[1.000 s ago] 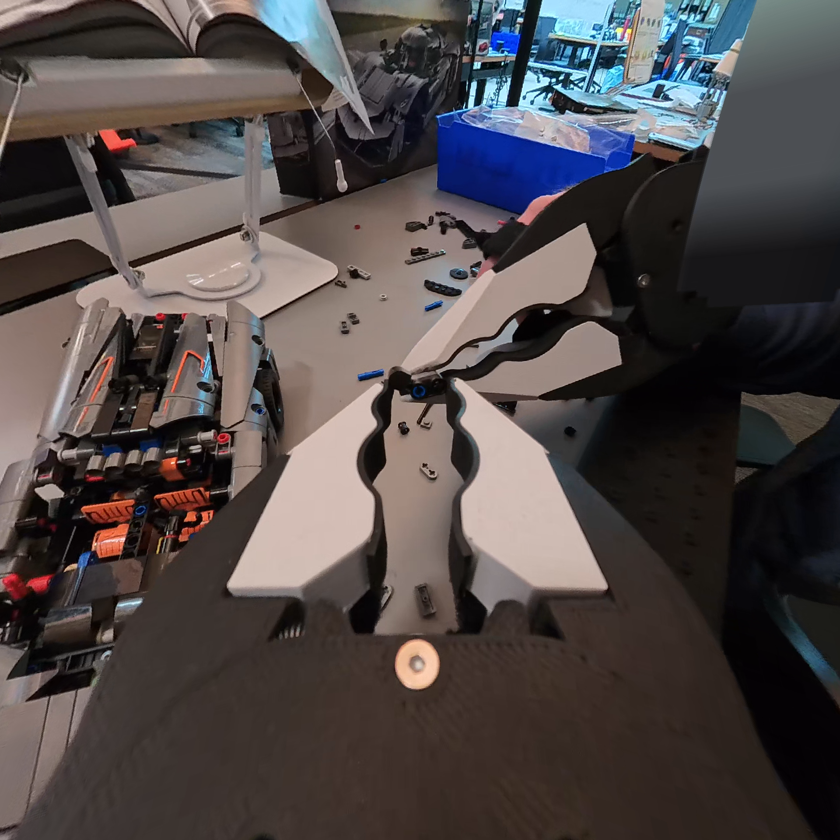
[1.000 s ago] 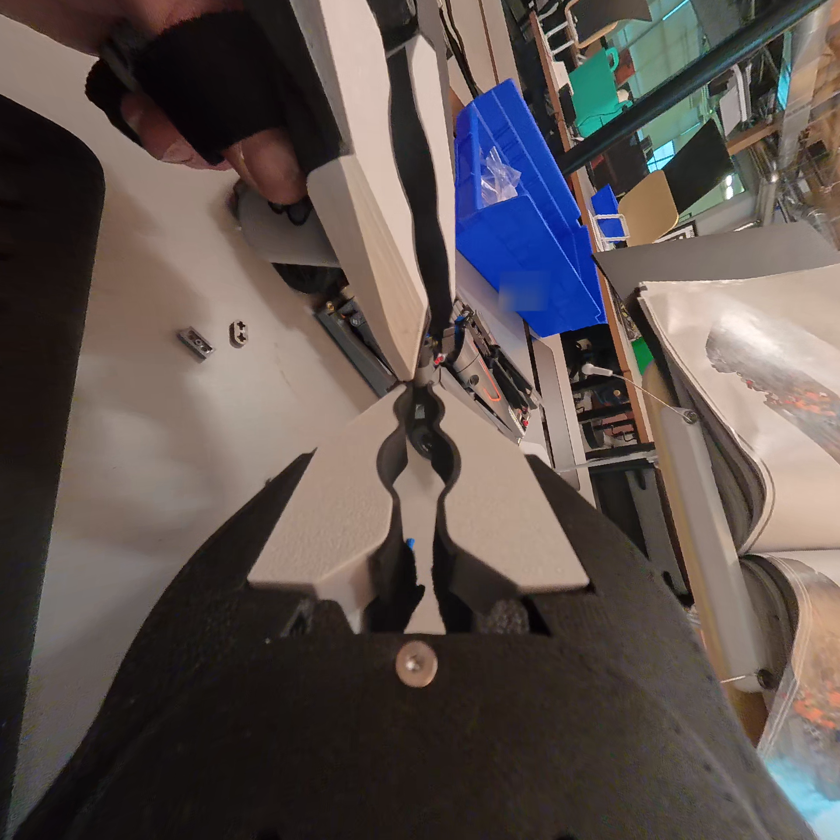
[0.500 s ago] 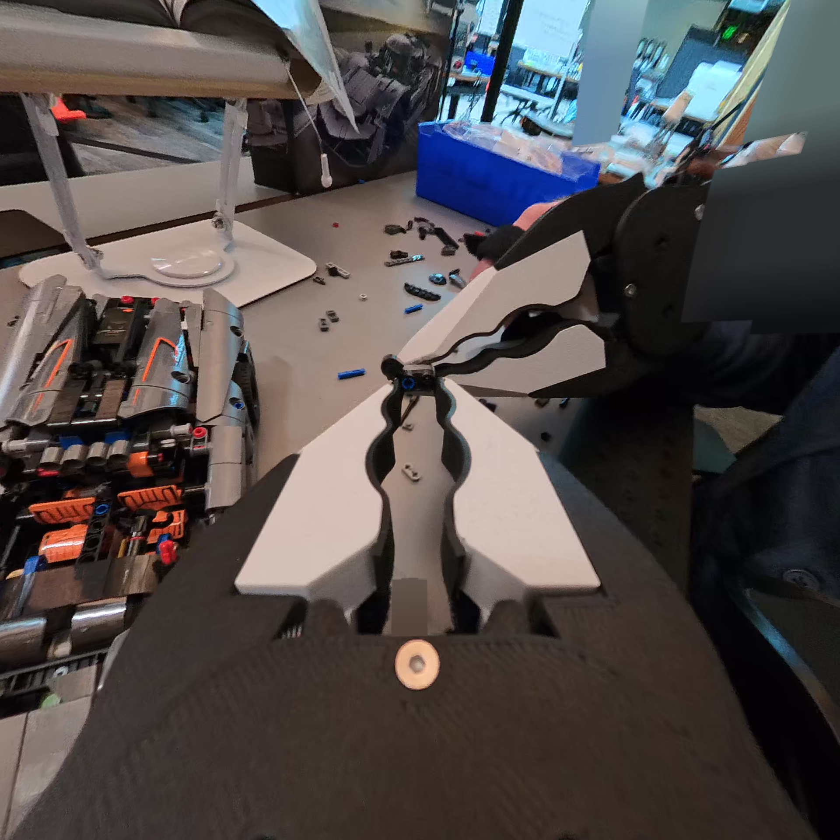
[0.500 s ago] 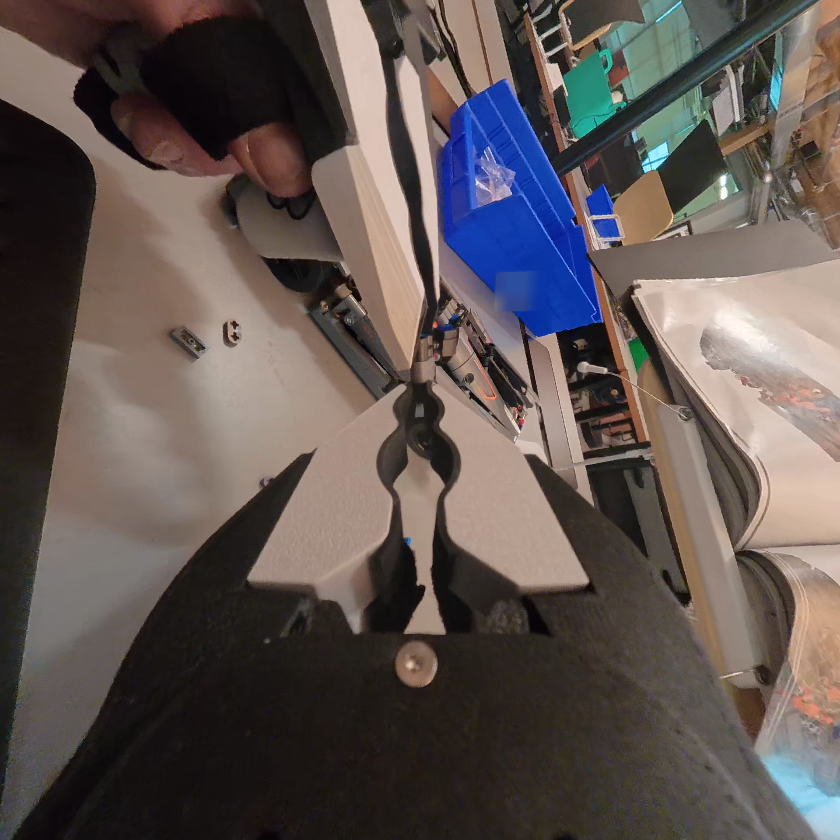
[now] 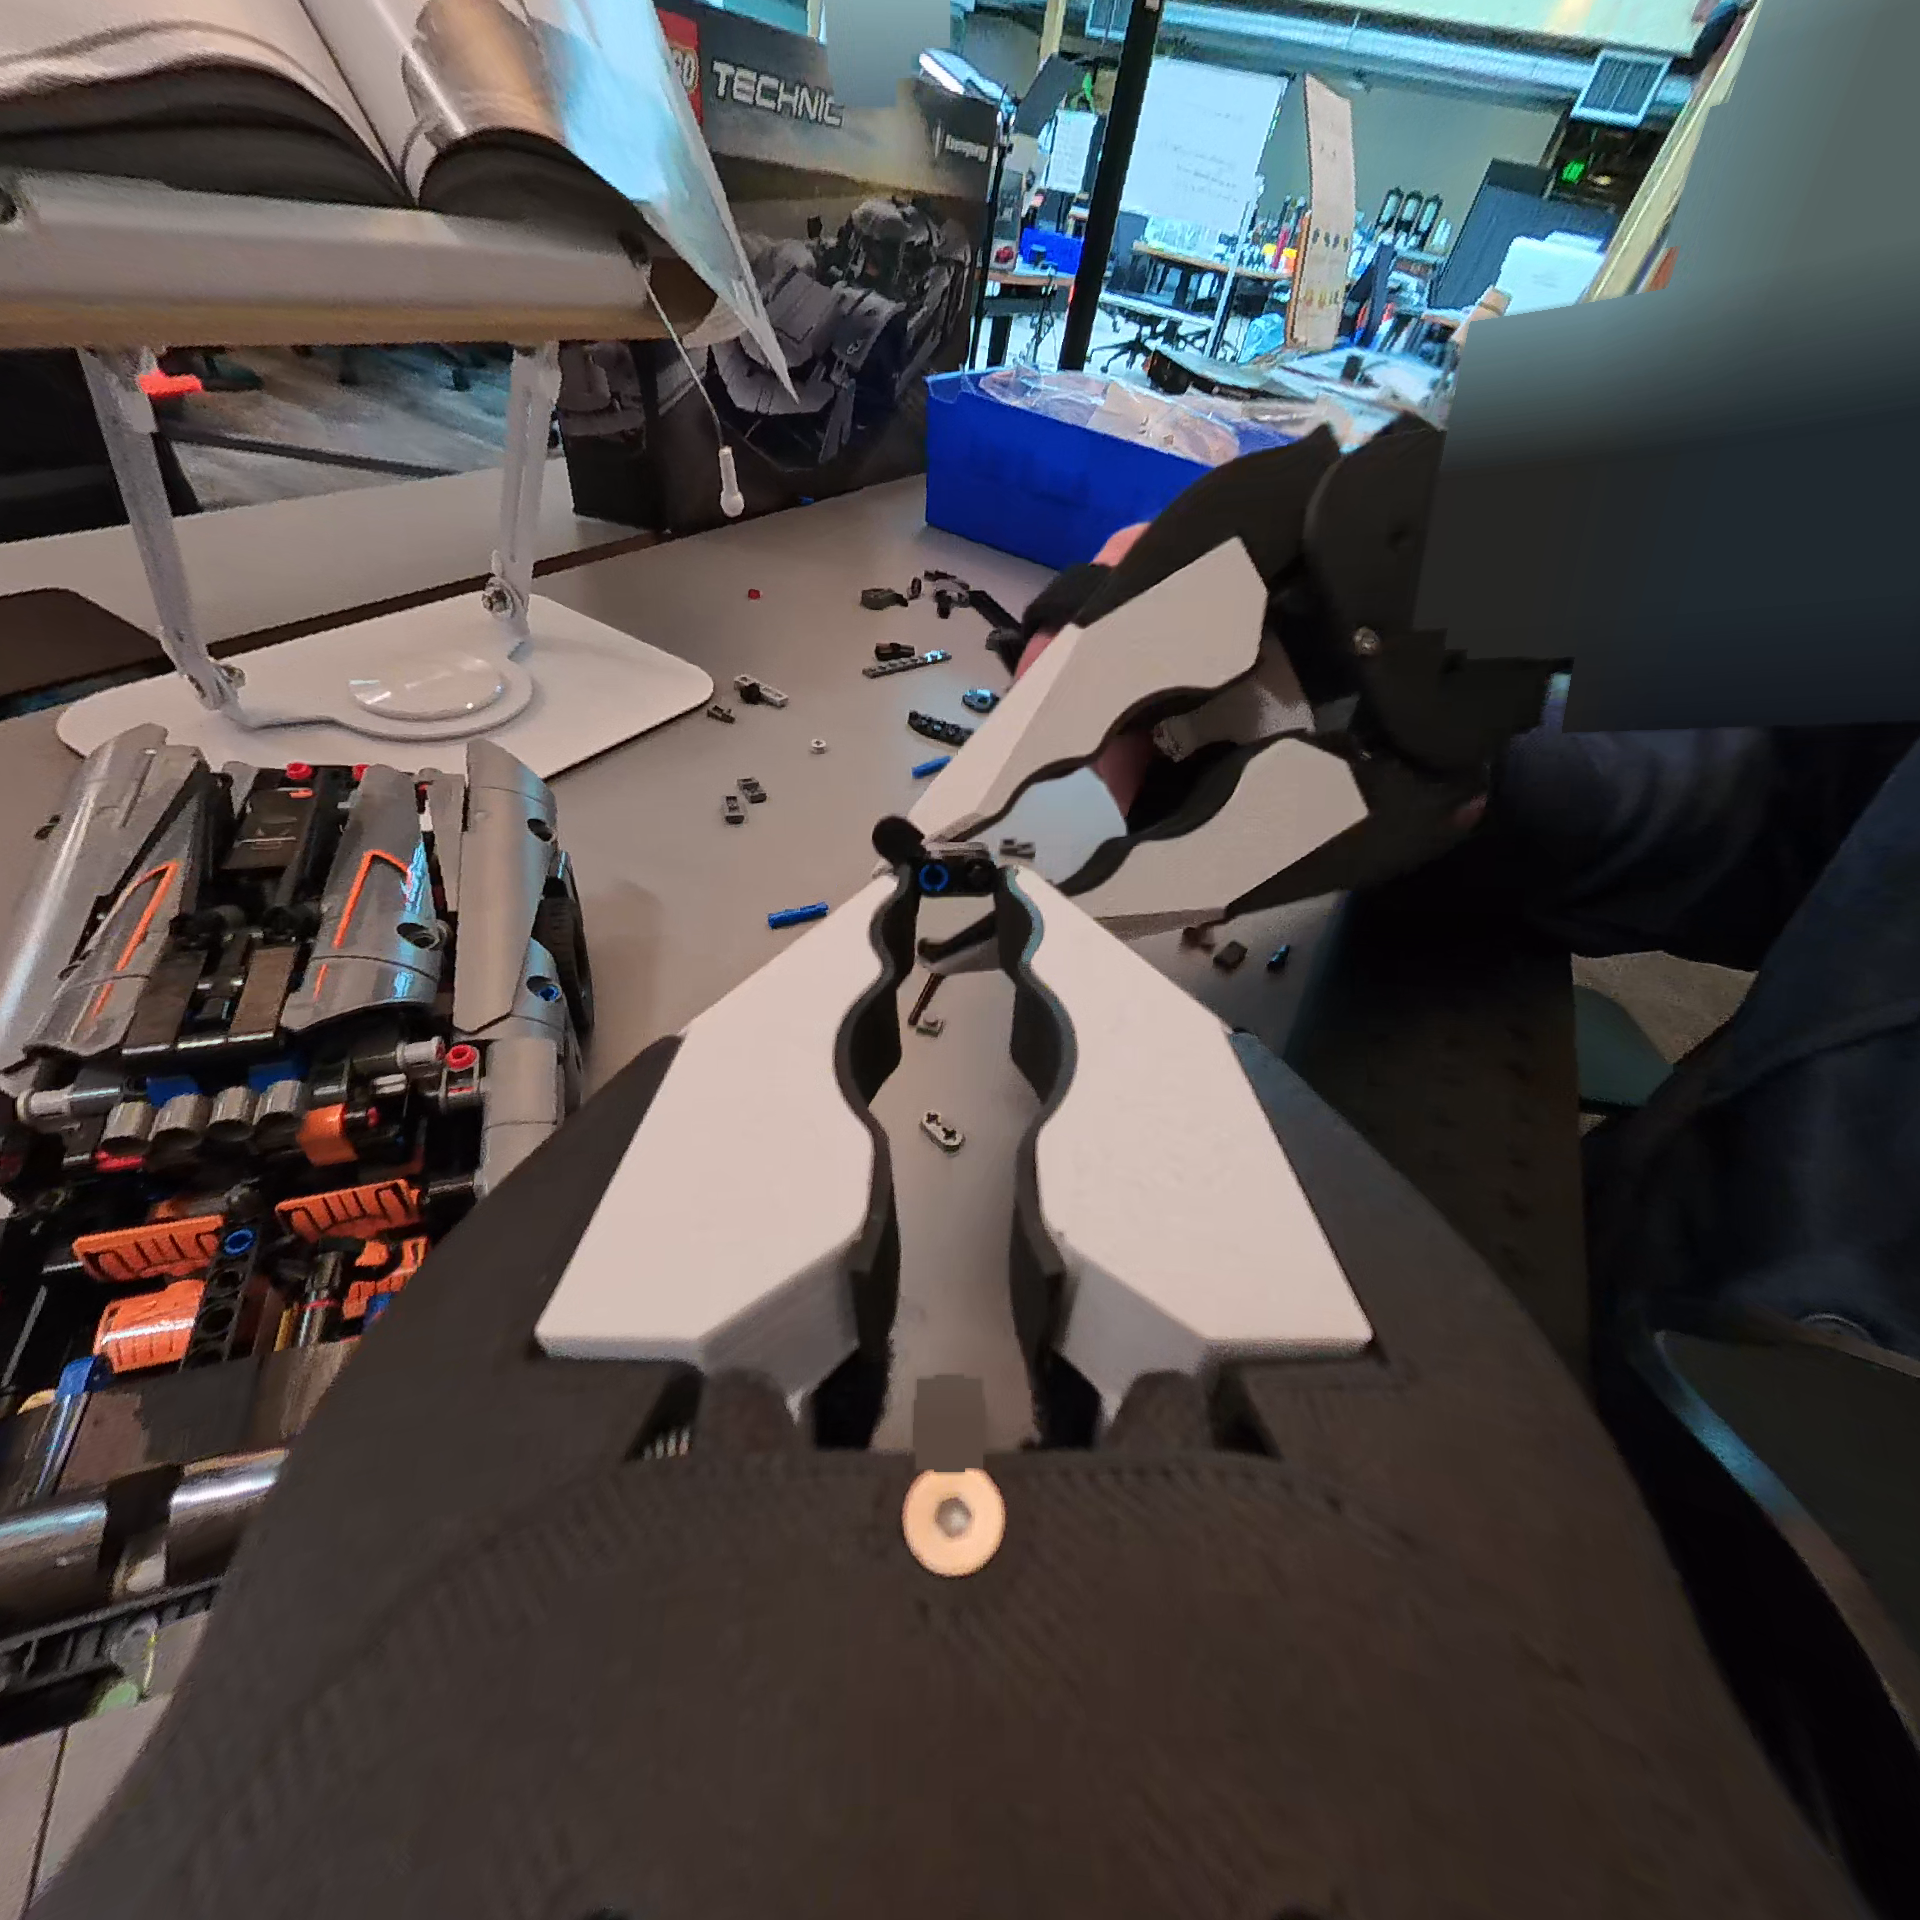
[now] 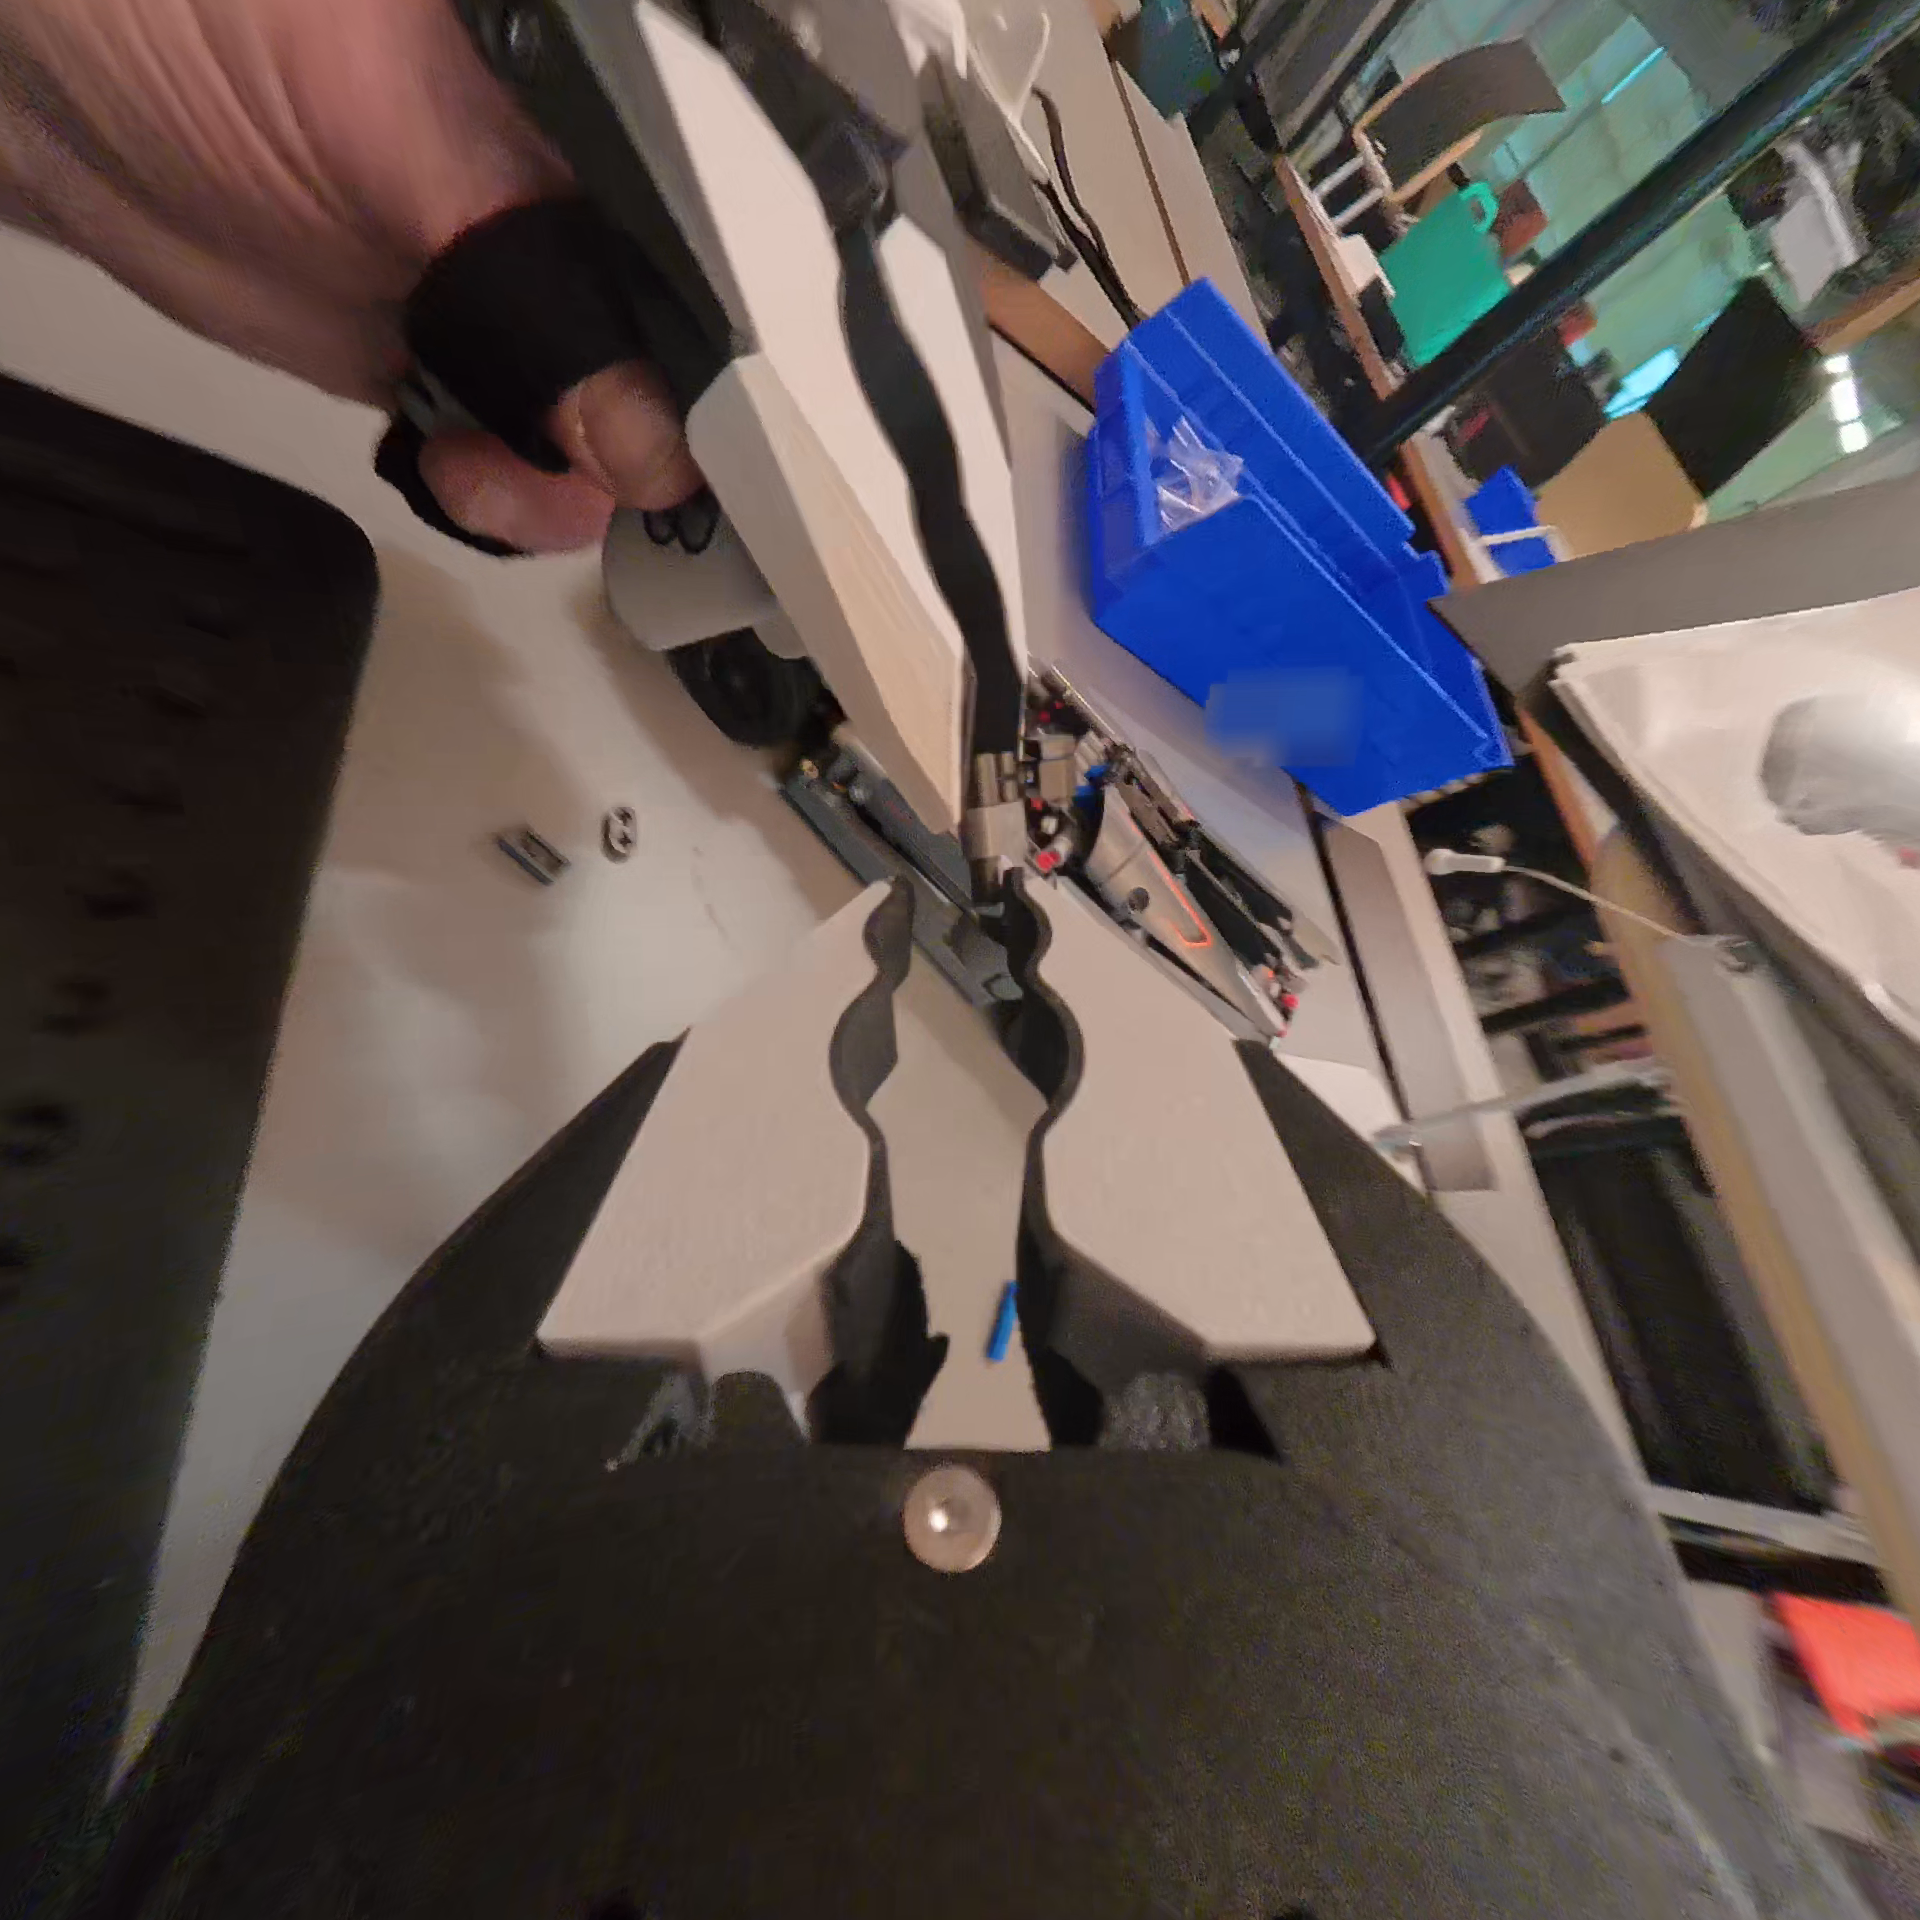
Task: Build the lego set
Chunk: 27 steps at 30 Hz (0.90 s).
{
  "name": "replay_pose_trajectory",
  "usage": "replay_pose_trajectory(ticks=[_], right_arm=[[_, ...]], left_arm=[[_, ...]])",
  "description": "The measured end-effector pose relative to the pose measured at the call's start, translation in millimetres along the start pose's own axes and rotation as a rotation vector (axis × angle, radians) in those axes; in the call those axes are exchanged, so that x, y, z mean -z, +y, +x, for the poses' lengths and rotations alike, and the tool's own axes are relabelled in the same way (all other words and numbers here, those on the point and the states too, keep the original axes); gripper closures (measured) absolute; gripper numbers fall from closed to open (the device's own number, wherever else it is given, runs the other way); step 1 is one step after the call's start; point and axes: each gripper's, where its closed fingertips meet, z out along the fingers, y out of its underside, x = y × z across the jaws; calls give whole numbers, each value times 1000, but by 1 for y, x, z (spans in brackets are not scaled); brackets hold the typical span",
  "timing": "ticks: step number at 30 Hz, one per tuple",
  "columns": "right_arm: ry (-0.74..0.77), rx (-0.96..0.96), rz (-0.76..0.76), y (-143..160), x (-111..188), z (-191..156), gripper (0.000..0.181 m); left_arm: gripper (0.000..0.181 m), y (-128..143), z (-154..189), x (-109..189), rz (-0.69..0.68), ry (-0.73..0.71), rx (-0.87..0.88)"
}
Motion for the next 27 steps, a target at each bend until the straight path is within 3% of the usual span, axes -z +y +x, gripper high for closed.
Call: replay_pose_trajectory(ticks=[7, 18, 27], right_arm=[[-271, -335, 237, -20, 17, -2, 160], [-421, -332, 282, -20, 30, -14, 169], [-428, -314, 235, -15, 28, -18, 170]], left_arm=[[169, -2, 9, -1, 31, 64, -34], [169, 4, 26, 0, 26, 185, -78], [169, 9, 25, -2, -7, 167, -99]])
